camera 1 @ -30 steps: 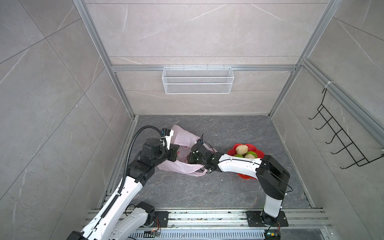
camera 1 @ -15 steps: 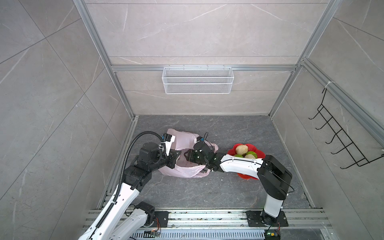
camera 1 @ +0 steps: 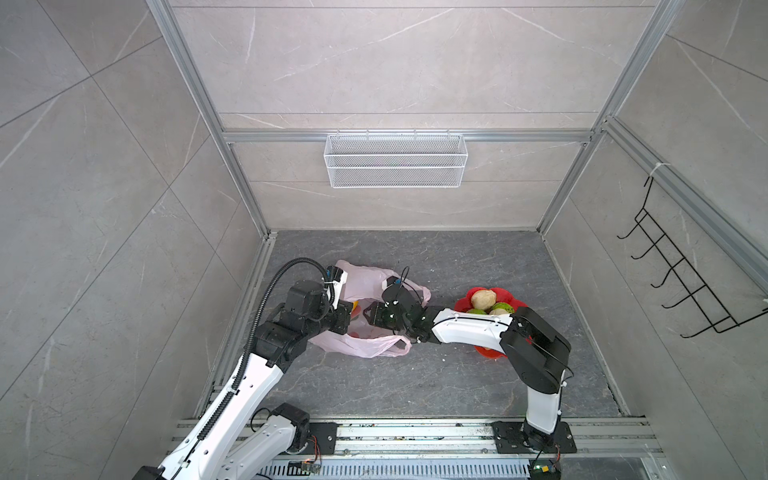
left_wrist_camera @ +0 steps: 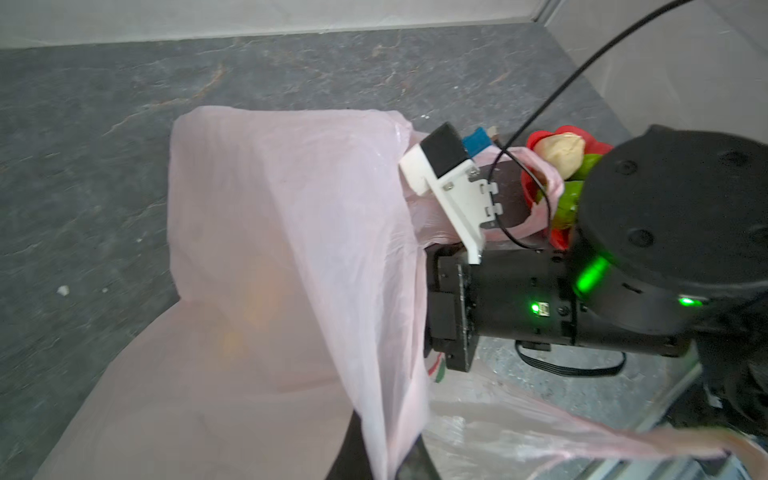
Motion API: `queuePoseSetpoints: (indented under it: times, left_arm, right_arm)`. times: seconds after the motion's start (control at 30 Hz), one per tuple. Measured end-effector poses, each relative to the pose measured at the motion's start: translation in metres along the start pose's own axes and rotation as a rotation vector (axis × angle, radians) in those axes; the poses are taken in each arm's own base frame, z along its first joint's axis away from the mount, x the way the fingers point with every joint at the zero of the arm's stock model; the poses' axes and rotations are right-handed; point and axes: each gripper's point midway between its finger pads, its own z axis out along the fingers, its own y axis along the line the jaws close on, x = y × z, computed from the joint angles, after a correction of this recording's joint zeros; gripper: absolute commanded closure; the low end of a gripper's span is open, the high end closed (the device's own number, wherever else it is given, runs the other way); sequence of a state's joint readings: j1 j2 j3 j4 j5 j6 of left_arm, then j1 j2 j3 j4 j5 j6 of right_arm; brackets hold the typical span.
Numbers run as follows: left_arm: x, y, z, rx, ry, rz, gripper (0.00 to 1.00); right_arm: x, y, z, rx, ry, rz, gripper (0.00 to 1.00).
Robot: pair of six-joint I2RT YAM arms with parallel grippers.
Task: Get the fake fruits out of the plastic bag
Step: 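Lower the right gripper into the bag toward the yellow banana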
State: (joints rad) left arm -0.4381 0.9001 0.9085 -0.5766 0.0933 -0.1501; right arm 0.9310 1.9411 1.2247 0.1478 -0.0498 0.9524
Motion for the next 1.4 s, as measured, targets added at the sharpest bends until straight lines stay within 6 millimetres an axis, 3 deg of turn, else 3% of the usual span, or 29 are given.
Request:
queuePoseSetpoints:
  times: [0.17, 0.4, 1.03, 1.13, 1.27, 1.4]
  left_arm:
    - [0.002, 0.015, 0.011, -0.077, 0.002, -0.009, 0.96]
    - [0.008, 0.022, 0.026, -0.098, 0.012, 0.003, 0.96]
    - [-0.009, 0.037, 0.029, -0.142, -0.063, -0.003, 0.97]
    - [-0.011, 0.032, 0.026, -0.117, -0.084, 0.000, 0.97]
    - [-0.011, 0.022, 0.014, -0.062, -0.123, 0.011, 0.96]
    - [-0.012, 0.009, 0.004, 0.005, -0.152, 0.031, 0.96]
  right_arm:
    - [0.019, 0.007, 0.005, -0.005, 0.043, -0.068, 0.65]
    - [0.026, 0.040, 0.002, -0.060, 0.054, -0.191, 0.65]
    - [0.065, 0.034, -0.007, -0.046, 0.226, -0.319, 0.65]
    - [0.060, 0.040, -0.006, -0.045, 0.224, -0.322, 0.65]
    - [0.032, 0.064, 0.009, -0.082, 0.174, -0.313, 0.64]
    - [0.005, 0.073, 0.027, -0.081, 0.139, -0.299, 0.62]
